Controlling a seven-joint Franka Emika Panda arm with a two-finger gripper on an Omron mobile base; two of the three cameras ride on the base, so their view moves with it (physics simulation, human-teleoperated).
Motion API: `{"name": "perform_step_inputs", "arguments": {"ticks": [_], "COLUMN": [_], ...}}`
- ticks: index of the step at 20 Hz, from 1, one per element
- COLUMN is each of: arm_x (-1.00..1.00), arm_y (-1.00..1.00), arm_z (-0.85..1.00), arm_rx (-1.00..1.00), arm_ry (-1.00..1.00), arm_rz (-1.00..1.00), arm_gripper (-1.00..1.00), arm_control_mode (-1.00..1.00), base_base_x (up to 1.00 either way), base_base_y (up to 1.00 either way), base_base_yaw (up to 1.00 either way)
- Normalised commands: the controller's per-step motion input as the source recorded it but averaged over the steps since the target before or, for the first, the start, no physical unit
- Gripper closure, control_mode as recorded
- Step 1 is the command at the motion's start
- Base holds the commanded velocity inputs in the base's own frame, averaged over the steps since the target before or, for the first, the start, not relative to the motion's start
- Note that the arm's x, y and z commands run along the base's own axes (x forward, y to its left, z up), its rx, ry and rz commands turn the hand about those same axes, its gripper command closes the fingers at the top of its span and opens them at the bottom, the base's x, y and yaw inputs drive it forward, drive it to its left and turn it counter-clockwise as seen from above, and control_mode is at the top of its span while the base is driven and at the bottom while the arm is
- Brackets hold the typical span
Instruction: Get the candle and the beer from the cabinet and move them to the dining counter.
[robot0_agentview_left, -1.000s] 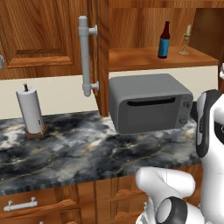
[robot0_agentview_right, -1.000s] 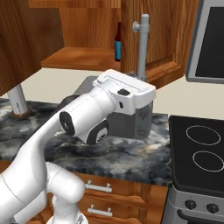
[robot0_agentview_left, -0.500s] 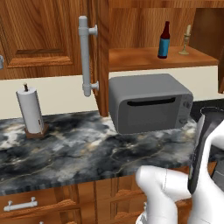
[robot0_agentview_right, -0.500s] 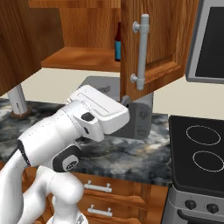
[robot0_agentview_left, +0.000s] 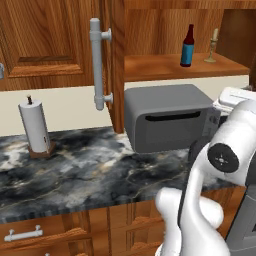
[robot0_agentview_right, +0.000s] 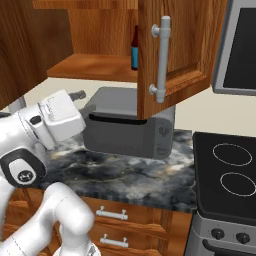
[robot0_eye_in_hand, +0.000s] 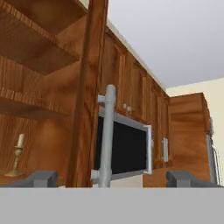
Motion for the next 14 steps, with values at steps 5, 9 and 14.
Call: {"name": "perform_step_inputs", "arguments": {"ticks": [5, 9, 14], "arm_x": [0.96, 0.89, 0.64], "arm_y": [0.21, 0.00, -0.14], "arm_z": [0.12, 0.00, 0.00], "arm_rx": [0.07, 0.11, 0.13], "arm_ry": [0.00, 0.00, 0.00], "arm_rz": [-0.18, -0.20, -0.28], "arm_gripper": [-1.00, -1.00, -1.00], "arm_control_mode": [-1.00, -1.00, -1.00], "base_base_x": [0.00, 0.00, 0.00], "base_base_y": [0.00, 0.00, 0.00], "base_base_yaw": [0.00, 0.00, 0.00]}}
